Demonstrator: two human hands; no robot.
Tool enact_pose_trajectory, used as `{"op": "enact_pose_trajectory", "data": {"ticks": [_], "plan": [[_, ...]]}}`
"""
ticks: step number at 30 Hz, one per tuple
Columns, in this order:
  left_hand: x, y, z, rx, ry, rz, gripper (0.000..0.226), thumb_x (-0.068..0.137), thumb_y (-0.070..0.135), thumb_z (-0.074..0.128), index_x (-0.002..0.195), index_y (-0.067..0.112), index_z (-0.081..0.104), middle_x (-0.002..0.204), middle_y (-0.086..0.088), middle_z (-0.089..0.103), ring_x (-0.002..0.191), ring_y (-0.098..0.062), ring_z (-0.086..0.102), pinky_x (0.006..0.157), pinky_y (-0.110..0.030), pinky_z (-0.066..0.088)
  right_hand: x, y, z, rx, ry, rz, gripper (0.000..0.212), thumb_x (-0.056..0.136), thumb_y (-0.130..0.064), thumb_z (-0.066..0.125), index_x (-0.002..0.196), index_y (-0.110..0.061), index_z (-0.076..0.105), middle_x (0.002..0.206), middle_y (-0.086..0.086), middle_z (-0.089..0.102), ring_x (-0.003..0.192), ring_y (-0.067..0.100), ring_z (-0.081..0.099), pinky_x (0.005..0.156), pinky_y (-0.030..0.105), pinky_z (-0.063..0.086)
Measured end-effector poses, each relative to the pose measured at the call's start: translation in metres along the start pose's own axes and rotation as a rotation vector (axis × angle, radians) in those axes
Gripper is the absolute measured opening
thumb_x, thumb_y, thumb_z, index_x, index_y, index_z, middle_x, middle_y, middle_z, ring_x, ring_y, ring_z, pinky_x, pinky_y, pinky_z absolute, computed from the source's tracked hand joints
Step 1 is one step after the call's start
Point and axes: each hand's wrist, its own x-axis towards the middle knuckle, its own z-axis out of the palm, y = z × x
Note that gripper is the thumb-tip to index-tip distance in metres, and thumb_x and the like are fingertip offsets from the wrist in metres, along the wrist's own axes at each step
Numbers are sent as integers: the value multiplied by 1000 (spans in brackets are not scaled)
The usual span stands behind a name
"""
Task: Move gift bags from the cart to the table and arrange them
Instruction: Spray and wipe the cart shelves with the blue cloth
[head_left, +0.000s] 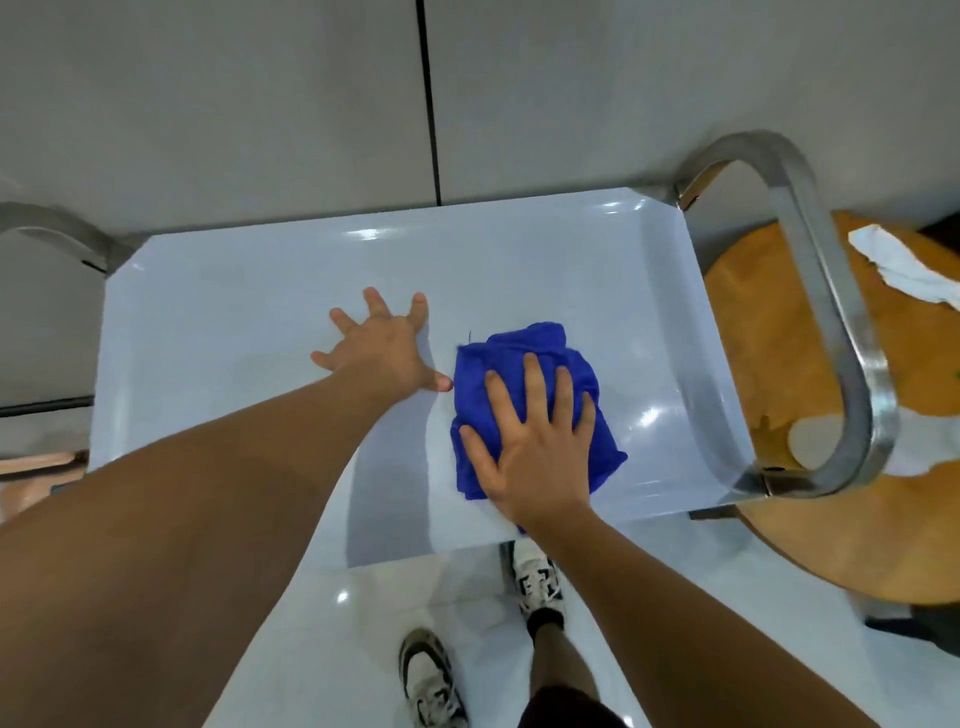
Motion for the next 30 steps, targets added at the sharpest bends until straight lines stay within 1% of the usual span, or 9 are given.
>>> {"op": "enact_pose_trajectory", "data": {"ticks": [6,12,15,17,20,22,24,27,30], "plan": [[-2,1,-5,0,-13,4,125,70,63,81,158,42,-4,166,-9,-18,148,-54,-7,106,-80,22,-86,-38,13,-15,-36,112,72,90,-69,47,151,-32,39,163,12,28,147,45,25,111,69,27],[6,-6,-9,62,-37,40,126,66,73,77,158,42,-4,167,-12,-11,147,-57,3,103,-78,32,-49,-50,12,-67,-44,85,75,85,-73,50,147,-32,42,161,14,29,144,49,27,108,72,28],[6,-18,-12,190,36,132,99,81,84,48,158,44,-1,168,-15,0,140,-54,30,99,-61,48,-26,-51,10,-72,-38,39,72,87,-74,45,145,-32,41,162,14,29,144,49,27,108,72,28],[8,-30,-21,278,89,229,71,96,73,27,158,43,8,166,-14,14,129,-42,50,93,-46,49,7,-56,10,-46,-20,19,71,88,-74,42,146,-34,40,162,13,28,145,49,25,109,72,26],[10,-57,-35,177,143,343,51,103,46,36,154,40,31,154,2,42,118,-26,59,85,-35,45,77,-67,5,-28,2,22,72,89,-75,37,149,-35,32,165,11,19,146,48,21,110,71,23],[12,-86,-39,-10,228,343,51,100,33,50,150,33,41,148,6,51,122,-23,57,93,-33,46,118,-76,3,-36,1,18,74,90,-75,33,152,-35,27,165,11,14,147,48,15,112,70,18],[12,-120,-35,-115,278,295,61,97,33,60,153,28,37,156,3,43,137,-24,45,108,-36,41,147,-81,0,-47,3,3,75,92,-75,32,154,-35,24,166,11,12,148,47,12,113,70,15],[12,-162,-27,97,189,278,81,92,57,58,159,32,19,168,6,13,154,-29,13,121,-50,25,179,-87,0,-68,41,-12,74,92,-74,34,154,-34,28,165,13,17,147,49,18,113,70,17],[18,-176,-21,206,92,301,88,93,65,48,160,37,-2,168,11,-11,155,-27,-11,121,-60,10,202,-97,0,-82,141,17,72,90,-73,40,150,-33,40,158,17,32,140,52,30,109,71,26]]}}
